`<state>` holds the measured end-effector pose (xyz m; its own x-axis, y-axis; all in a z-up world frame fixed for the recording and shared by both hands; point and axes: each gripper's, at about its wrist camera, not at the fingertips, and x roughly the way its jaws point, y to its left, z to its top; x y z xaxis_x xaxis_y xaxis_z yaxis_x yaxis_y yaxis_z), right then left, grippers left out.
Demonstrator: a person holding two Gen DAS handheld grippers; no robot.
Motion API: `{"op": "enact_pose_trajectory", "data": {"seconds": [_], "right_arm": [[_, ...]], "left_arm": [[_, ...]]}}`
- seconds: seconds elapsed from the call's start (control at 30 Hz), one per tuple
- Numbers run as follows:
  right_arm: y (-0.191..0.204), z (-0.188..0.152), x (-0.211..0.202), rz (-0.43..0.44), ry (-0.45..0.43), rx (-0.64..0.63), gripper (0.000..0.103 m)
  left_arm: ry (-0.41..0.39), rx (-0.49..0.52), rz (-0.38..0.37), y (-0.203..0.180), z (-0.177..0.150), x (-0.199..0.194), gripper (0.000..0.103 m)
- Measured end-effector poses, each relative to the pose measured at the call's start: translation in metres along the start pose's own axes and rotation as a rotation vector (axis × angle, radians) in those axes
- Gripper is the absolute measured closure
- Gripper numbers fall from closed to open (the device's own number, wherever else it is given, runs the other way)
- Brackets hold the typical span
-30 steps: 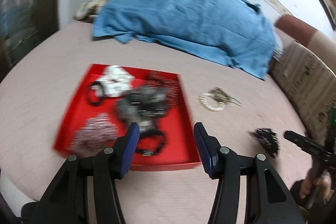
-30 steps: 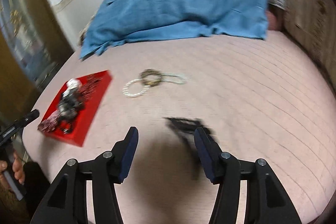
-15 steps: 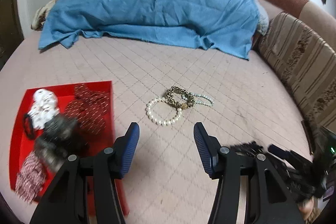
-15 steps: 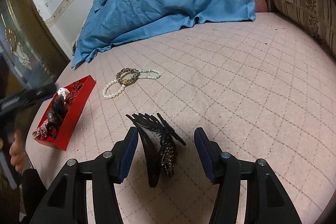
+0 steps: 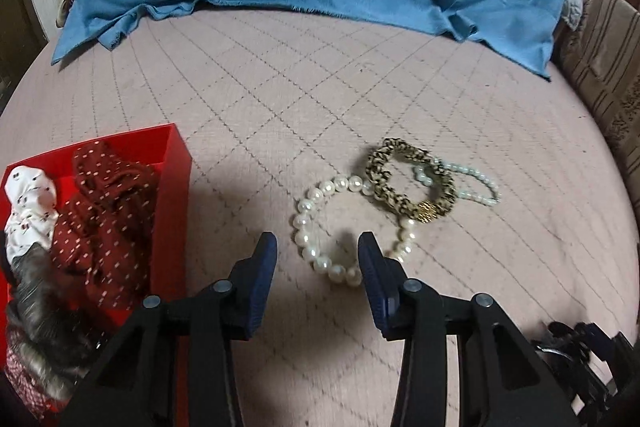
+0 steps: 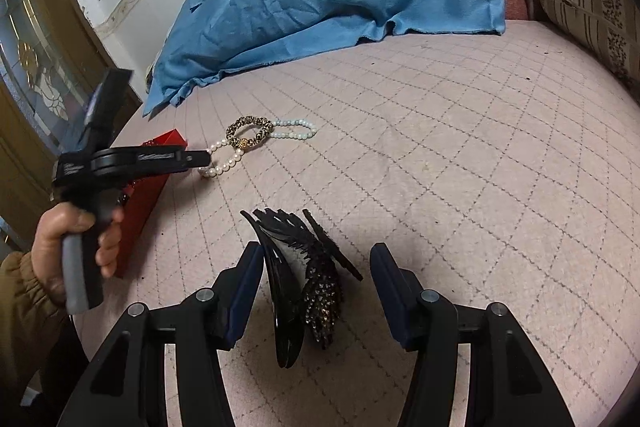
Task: Organize jewelry
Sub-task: 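Grasp the pearl bracelet with left tool while right tool lifts the claw clip, then carry pearl bracelet and claw clip into the red tray and open both tools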
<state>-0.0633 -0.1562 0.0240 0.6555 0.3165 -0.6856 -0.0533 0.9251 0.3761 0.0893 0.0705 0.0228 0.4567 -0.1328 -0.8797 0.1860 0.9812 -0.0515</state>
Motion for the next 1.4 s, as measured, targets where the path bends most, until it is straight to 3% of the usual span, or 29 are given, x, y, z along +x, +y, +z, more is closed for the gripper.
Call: {"op": "enact_pose_trajectory", "data": {"seconds": [0.3, 0.4, 0.43, 0.67, 1.07, 1.27, 1.4], "right_arm": [[0.006, -0.001, 0.014, 0.006, 0.038, -0.032, 0.044], [0.009, -0.003, 0.019, -0.014, 0.049, -0.049, 0.060], [0.009, -0.004, 0.020, -0.020, 0.052, -0.051, 0.064], [0.009, -0.005, 0.012, 0.009, 0.033, -0.032, 0.066], [0.017, -0.016, -0.011, 0.064, 0.004, 0.035, 0.066], [0.049, -0.019, -0.023, 0.092, 0.000, -0.001, 0.066], [0.075, -0.015, -0.029, 0.113, -0.004, -0.048, 0.066]], "left_arm": [[-0.021, 0.014, 0.027, -0.007, 0.002, 0.010, 0.061], [-0.032, 0.012, 0.027, -0.006, 0.000, 0.006, 0.094], [-0.029, 0.000, 0.008, -0.005, -0.001, 0.005, 0.094], [-0.050, -0.055, -0.086, -0.001, -0.012, -0.025, 0.094], [-0.180, -0.059, -0.246, 0.026, -0.044, -0.145, 0.094], [-0.240, -0.069, -0.238, 0.062, -0.056, -0.194, 0.094], [-0.271, -0.088, -0.182, 0.094, -0.061, -0.215, 0.094]]}}
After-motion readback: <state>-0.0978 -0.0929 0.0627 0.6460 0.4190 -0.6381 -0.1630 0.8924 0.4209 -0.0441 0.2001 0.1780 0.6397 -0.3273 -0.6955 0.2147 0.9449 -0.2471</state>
